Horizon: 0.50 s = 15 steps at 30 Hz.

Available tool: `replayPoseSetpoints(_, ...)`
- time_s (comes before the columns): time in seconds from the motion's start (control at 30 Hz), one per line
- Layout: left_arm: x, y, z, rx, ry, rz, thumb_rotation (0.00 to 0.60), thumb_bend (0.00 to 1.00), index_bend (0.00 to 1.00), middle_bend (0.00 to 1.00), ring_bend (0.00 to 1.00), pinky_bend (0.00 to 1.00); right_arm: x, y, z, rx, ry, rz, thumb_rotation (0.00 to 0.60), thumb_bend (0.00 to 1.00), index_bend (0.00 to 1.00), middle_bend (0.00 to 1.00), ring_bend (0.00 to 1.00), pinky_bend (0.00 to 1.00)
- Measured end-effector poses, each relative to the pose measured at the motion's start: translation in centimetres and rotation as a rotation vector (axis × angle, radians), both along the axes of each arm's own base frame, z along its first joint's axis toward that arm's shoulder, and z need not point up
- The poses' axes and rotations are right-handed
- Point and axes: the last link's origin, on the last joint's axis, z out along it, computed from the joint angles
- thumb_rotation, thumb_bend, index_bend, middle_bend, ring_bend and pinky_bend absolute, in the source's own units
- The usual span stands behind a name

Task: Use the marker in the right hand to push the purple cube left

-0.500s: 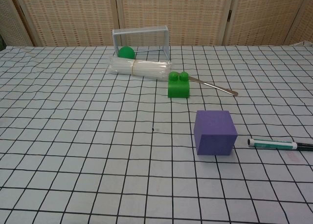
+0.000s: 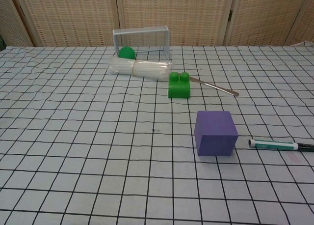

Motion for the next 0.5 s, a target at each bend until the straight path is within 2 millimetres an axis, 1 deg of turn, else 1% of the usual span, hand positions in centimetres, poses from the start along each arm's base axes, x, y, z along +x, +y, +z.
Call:
replayPoseSetpoints(0.1, -0.1, 0.2, -0.1, -0.003, 0.001, 0.003, 0.6, 0.4, 0.0, 0.0, 0.0, 0.12, 0.6, -0.4, -1.1, 0.012, 0.069, 0.011, 0.6, 0.15, 0.12, 0.19, 0.0, 0.0)
replayPoseSetpoints(0.2, -0.2, 0.2, 0.0, -0.013, -0.012, 0.005, 0.6, 0.4, 0.0, 0.0, 0.0, 0.13, 1.4, -0.8, -2.8, 0.029, 0.107, 0.008, 0.6, 0.18, 0.22, 0.27, 0.0, 0.0)
replayPoseSetpoints(0.23, -0.1, 0.2, 0.0, -0.014, -0.017, 0.002, 0.6, 0.4, 0.0, 0.0, 0.0, 0.13, 1.7, -1.0, -3.4, 0.036, 0.106, -0.001, 0.6, 0.19, 0.22, 0.28, 0.0, 0.0)
replayPoseSetpoints(0.37, 0.1, -0.1, 0.4, -0.018, -0.036, -0.02, 0.6, 0.4, 0.0, 0.0, 0.0, 0.13, 2.1, -1.5, -5.0, 0.058, 0.091, -0.042, 0.6, 0.19, 0.26, 0.3, 0.0, 0.0)
replayPoseSetpoints(0.5, 0.2, -0.4, 0.7, -0.022, -0.052, -0.029, 0.6, 0.4, 0.0, 0.0, 0.0, 0.13, 2.5, -1.9, -6.5, 0.077, 0.054, -0.073, 0.6, 0.19, 0.26, 0.31, 0.0, 0.0)
